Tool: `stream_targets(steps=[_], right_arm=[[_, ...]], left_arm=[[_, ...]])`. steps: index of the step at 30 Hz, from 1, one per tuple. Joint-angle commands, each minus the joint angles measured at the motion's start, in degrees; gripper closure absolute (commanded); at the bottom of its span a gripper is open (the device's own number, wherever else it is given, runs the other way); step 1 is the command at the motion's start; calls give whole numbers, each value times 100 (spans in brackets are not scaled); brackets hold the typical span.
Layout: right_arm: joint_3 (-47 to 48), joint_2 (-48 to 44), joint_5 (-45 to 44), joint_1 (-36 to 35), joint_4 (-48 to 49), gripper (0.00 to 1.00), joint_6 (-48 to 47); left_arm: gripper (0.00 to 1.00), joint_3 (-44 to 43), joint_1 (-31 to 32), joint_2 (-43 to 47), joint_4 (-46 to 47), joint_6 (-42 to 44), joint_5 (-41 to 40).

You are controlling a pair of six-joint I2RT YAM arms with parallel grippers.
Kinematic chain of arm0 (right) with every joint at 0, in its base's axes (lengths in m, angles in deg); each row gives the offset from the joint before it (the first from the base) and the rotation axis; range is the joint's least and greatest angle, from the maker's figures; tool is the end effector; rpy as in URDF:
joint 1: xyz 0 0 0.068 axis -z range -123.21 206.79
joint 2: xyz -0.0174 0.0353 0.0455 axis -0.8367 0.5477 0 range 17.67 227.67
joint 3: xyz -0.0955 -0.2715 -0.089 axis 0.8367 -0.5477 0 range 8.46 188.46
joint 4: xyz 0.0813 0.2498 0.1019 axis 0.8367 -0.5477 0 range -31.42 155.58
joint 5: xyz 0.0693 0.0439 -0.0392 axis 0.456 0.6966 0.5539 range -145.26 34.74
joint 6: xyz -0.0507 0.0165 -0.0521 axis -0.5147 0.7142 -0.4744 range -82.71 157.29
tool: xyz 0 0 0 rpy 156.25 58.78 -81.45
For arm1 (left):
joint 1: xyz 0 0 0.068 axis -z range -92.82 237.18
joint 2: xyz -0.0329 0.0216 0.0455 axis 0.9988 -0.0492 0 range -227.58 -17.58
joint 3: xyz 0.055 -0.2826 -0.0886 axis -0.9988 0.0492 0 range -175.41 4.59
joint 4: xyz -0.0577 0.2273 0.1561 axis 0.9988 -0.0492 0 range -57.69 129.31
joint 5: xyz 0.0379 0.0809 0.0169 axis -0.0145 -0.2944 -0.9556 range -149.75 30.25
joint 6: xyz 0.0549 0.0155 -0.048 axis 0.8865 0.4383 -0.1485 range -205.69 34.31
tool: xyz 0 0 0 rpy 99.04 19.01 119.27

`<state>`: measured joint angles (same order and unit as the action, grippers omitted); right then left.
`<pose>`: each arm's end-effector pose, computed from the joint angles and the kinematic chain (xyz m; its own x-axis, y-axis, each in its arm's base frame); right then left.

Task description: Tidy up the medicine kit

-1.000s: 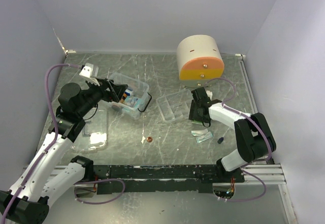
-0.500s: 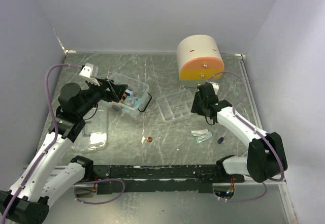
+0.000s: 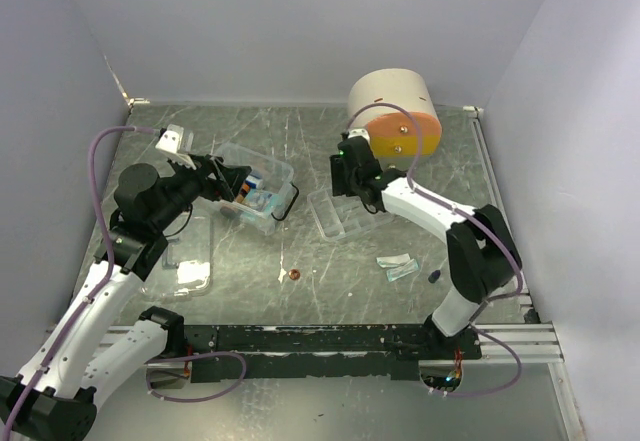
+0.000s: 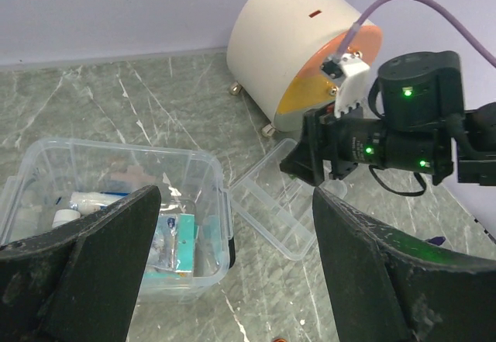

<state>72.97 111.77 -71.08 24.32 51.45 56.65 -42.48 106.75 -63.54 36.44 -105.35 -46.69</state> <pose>0.3462 0.2000 0.2338 -0.6662 -0.0458 -0.7444 -0.1372 0.9886 0.0619 0.1991 -0.0858 0.3853 -0.2086 -0.2737 -0.9389 0.4980 0.7965 -0.3428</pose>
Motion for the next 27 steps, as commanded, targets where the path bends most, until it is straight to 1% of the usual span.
stream_targets(steps=[1,11,19,27], right_arm=[[287,407,130,-20,356,48,-483],[565,1134,216,-9,104,48,-716],[666,1444,114,33,-63,48,-752],[763,1714,303,117,-90,47,-801]], left_arm=[[10,-3,-41,93,51,119,-112],[10,-4,-50,97,41,120,-101],[10,0,-56,103,35,120,-94],[10,-2,-59,85,40,128,-92]])
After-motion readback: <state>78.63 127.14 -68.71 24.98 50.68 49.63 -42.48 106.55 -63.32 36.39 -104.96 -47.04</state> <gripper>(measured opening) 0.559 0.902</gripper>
